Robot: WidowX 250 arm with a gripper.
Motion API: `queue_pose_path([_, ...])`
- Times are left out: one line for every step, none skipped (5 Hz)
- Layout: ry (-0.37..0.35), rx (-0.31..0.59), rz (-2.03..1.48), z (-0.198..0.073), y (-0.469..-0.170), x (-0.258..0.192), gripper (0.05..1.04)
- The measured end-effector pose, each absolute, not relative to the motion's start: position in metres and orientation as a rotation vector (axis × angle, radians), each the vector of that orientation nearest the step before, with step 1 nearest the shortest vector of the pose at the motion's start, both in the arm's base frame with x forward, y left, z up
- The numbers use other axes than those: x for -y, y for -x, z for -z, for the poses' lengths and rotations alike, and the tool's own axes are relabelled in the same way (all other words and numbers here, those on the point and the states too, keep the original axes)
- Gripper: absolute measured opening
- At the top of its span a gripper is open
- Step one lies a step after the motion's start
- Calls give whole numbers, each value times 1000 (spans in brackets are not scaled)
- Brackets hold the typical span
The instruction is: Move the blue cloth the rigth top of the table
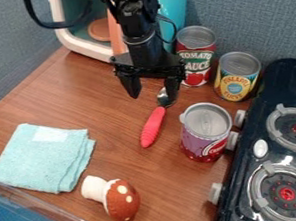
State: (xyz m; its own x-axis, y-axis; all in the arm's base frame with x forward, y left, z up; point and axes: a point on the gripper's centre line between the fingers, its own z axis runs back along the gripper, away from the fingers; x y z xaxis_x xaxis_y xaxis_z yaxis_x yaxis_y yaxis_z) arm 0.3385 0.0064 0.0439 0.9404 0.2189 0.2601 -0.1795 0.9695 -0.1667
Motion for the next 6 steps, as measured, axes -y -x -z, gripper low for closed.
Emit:
queue_pose_path([142, 247, -215, -34, -335, -7, 999])
queue_pose_path([127, 218, -257, -31, -328, -19, 999])
queue_pose_path([48, 189, -312, -30, -312, -33, 999])
queue_pose_path([25, 165, -362, -38, -290, -45, 999])
queue_pose_path([34, 142, -439, -43, -242, -63, 999])
queue_pose_path([4, 116, -470, -35, -208, -75, 999])
